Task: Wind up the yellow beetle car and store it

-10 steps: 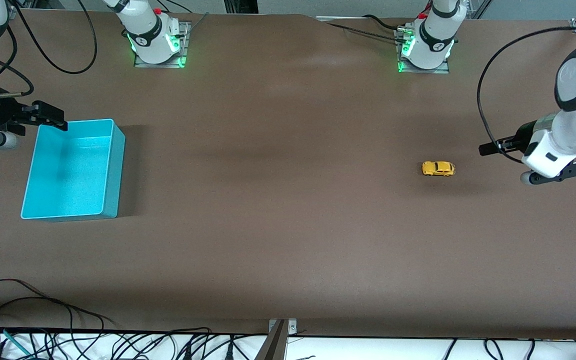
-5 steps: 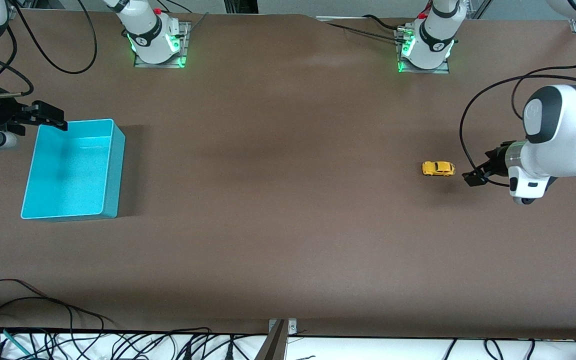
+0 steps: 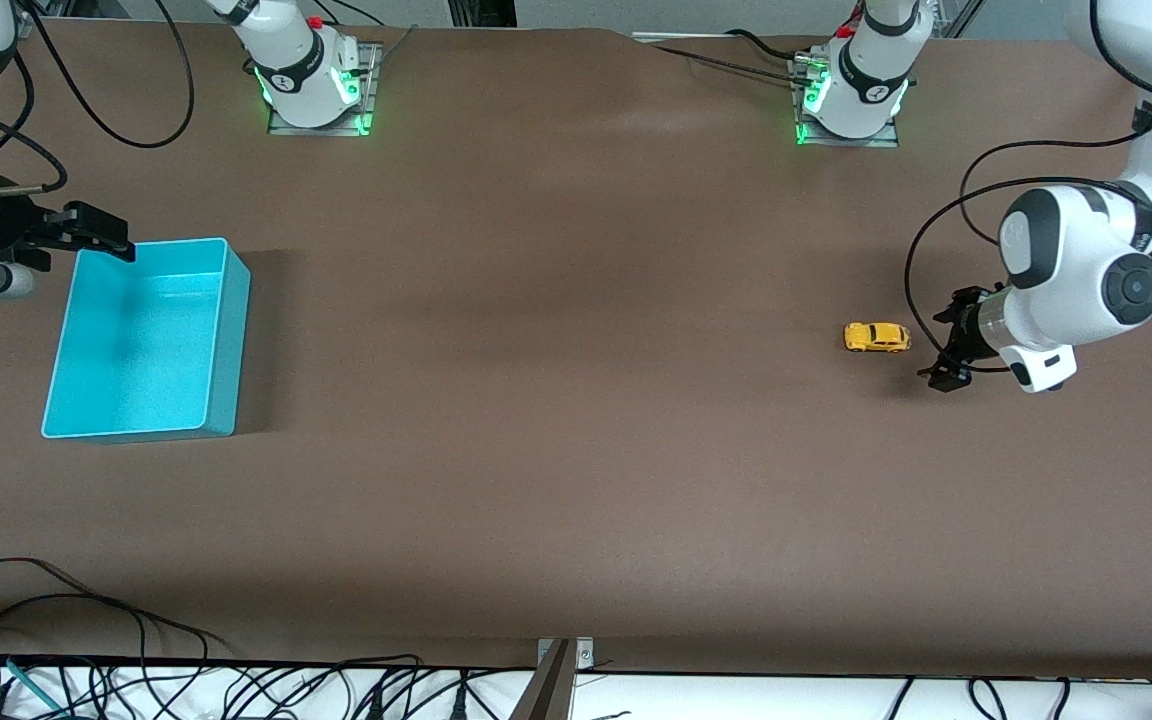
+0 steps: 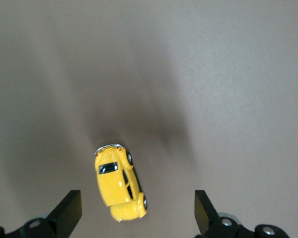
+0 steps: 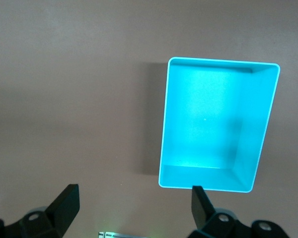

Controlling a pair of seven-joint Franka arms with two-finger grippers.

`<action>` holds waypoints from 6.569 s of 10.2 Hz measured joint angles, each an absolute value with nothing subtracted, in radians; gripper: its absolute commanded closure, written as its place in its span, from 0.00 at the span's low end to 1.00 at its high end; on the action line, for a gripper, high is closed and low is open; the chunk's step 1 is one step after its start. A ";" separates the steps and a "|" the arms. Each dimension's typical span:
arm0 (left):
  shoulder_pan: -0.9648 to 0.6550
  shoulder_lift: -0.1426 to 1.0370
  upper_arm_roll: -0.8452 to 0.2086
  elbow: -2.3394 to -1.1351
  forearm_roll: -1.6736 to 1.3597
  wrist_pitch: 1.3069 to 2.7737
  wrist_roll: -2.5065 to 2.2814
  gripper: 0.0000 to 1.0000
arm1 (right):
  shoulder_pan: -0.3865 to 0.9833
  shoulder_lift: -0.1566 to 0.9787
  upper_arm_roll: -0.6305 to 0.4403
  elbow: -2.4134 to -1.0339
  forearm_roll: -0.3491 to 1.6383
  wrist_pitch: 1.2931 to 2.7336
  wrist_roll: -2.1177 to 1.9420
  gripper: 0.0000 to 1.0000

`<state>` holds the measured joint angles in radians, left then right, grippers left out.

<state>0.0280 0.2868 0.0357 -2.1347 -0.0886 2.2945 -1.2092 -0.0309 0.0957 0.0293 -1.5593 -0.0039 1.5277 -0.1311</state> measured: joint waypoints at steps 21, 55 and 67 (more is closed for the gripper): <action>0.016 0.351 -0.123 -2.263 -0.089 2.506 -1.515 1.00 | -0.031 0.096 0.029 -1.559 -0.004 1.528 -0.132 0.00; 0.238 0.472 -0.147 -2.174 0.243 2.535 -1.642 0.00 | -0.028 0.108 0.032 -1.560 -0.003 1.526 -0.135 0.00; 0.273 0.212 -0.212 -2.092 0.013 2.216 -0.783 0.00 | 0.001 0.130 0.039 -1.560 0.019 1.527 -0.208 0.00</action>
<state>0.2732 0.2118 -0.2119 -2.0923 0.0131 2.2155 -0.7829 0.0012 0.1298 0.0394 -1.5599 0.0185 1.5273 -0.2080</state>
